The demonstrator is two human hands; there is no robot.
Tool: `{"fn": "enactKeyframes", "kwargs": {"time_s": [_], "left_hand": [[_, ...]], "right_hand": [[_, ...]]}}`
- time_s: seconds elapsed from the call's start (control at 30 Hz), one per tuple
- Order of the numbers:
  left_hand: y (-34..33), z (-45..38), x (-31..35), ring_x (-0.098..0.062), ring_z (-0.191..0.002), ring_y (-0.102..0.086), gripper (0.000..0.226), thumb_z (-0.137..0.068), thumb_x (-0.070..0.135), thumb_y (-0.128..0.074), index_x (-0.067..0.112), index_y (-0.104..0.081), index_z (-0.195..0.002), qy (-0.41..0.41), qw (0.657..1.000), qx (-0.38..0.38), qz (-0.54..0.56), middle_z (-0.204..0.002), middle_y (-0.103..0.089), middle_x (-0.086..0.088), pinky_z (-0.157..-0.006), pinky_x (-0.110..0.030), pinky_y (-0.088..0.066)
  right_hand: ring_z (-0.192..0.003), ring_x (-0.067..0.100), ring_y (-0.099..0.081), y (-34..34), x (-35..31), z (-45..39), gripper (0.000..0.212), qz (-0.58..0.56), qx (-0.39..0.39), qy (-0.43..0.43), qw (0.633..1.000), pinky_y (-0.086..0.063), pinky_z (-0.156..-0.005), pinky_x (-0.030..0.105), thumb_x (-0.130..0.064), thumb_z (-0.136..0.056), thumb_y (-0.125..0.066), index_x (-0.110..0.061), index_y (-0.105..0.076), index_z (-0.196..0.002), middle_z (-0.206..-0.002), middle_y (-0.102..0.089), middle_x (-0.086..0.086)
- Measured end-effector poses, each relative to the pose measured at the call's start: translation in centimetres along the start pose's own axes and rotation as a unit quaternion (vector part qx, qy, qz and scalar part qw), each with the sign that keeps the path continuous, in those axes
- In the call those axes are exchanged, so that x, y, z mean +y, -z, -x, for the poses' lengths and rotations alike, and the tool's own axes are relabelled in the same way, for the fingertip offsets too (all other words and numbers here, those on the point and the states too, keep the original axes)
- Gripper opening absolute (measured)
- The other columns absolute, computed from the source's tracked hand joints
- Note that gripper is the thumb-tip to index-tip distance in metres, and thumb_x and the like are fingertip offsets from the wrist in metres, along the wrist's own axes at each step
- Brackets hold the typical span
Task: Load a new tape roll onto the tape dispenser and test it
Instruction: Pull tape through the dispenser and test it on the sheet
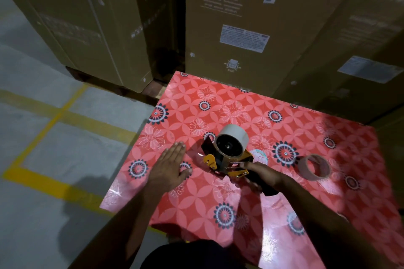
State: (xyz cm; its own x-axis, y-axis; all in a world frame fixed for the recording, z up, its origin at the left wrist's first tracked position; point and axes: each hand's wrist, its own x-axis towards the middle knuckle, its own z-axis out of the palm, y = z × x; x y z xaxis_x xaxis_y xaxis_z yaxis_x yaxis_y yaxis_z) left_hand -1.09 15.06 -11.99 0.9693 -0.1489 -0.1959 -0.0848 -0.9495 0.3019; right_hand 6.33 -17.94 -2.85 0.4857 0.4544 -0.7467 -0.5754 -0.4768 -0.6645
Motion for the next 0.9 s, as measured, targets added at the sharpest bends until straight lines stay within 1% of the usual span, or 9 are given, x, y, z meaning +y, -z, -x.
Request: {"fn": "enactKeyframes", "kwargs": {"time_s": [0.1,0.23,0.33,0.43,0.53,0.6,0.73,0.83,0.9], "left_hand": [[0.1,0.0,0.1,-0.021,-0.154,0.008,0.095,-0.091,0.078,-0.008,0.012,0.001,-0.16,0.012,1.0,0.006,-0.006,-0.168,0.005,-0.007,-0.126,-0.045,-0.006],[-0.9,-0.4,4.1,-0.024,-0.154,0.01,0.09,-0.096,0.073,-0.014,0.01,0.004,-0.159,-0.006,1.0,0.009,-0.024,-0.166,0.008,-0.009,-0.126,-0.044,0.0],[-1.3,-0.6,5.0,-0.022,-0.154,0.009,0.087,-0.098,0.071,-0.015,0.013,0.004,-0.159,-0.01,0.999,0.018,-0.031,-0.166,0.009,-0.006,-0.125,-0.042,0.002],[-1.2,-0.5,4.5,-0.022,-0.155,0.004,0.088,-0.097,0.073,-0.016,0.013,0.002,-0.16,-0.006,0.999,0.022,-0.038,-0.167,0.004,-0.005,-0.125,-0.042,-0.001],[-1.1,-0.8,5.8,-0.024,-0.153,0.011,0.091,-0.095,0.072,-0.014,0.011,0.009,-0.158,0.025,0.998,0.014,-0.049,-0.166,0.012,-0.009,-0.125,-0.042,0.001],[-1.3,-1.2,7.5,-0.026,-0.153,0.014,0.091,-0.094,0.073,-0.012,0.011,0.013,-0.157,0.007,0.999,-0.002,-0.054,-0.164,0.016,-0.01,-0.125,-0.042,0.003],[-1.9,-1.2,8.6,-0.023,-0.153,0.013,0.088,-0.096,0.072,-0.013,0.014,0.011,-0.158,-0.02,0.998,-0.021,-0.055,-0.167,0.011,-0.008,-0.125,-0.043,0.003],[-1.8,-1.2,8.7,-0.024,-0.153,0.014,0.09,-0.095,0.073,-0.011,0.013,0.012,-0.157,-0.013,0.997,-0.027,-0.067,-0.166,0.014,-0.009,-0.126,-0.044,0.001],[-1.9,-0.9,9.4,-0.026,-0.152,0.016,0.092,-0.094,0.074,-0.011,0.011,0.013,-0.157,-0.007,0.997,-0.02,-0.07,-0.164,0.018,-0.01,-0.125,-0.044,0.003]], "right_hand": [[-0.039,0.018,-0.031,2.3,2.0,1.2,0.067,0.006,0.027,-0.009,1.0,-0.024,-0.044,0.027,-0.067,-0.068,-0.072,-0.002,-0.056,-0.067,-0.052,-0.039,0.01],[-0.045,0.023,-0.038,3.0,4.4,2.0,0.067,-0.037,0.039,-0.022,0.998,-0.031,-0.051,0.034,-0.07,-0.072,-0.069,-0.003,-0.063,-0.073,-0.06,-0.047,0.016],[-0.035,0.016,-0.036,2.9,3.9,2.7,0.062,-0.016,0.029,-0.012,0.999,-0.028,-0.041,0.025,-0.069,-0.07,-0.066,-0.007,-0.059,-0.064,-0.046,-0.043,0.007],[-0.037,0.017,-0.035,4.0,4.1,4.0,0.065,0.013,0.039,0.005,0.999,-0.027,-0.043,0.027,-0.071,-0.068,-0.07,-0.007,-0.06,-0.063,-0.049,-0.044,0.008],[-0.037,0.017,-0.034,4.8,5.3,4.9,0.071,0.017,0.05,0.003,0.999,-0.026,-0.042,0.026,-0.077,-0.063,-0.072,-0.007,-0.061,-0.064,-0.051,-0.043,0.009],[-0.037,0.017,-0.034,4.7,5.3,5.2,0.071,0.01,0.047,0.011,0.999,-0.027,-0.041,0.026,-0.076,-0.066,-0.071,-0.006,-0.062,-0.068,-0.052,-0.043,0.009],[-0.041,0.018,-0.033,5.1,4.3,5.8,0.065,0.044,0.037,0.023,0.998,-0.028,-0.042,0.026,-0.069,-0.074,-0.068,-0.005,-0.061,-0.069,-0.054,-0.043,0.009],[-0.041,0.018,-0.032,6.7,5.6,6.9,0.08,0.037,0.058,0.016,0.998,-0.024,-0.043,0.029,-0.07,-0.071,-0.074,0.008,-0.067,-0.087,-0.053,-0.045,0.008],[-0.04,0.017,-0.032,7.2,6.5,7.4,0.074,0.022,0.058,0.002,0.998,-0.022,-0.045,0.031,-0.065,-0.075,-0.073,0.008,-0.07,-0.09,-0.052,-0.045,0.007]]}}
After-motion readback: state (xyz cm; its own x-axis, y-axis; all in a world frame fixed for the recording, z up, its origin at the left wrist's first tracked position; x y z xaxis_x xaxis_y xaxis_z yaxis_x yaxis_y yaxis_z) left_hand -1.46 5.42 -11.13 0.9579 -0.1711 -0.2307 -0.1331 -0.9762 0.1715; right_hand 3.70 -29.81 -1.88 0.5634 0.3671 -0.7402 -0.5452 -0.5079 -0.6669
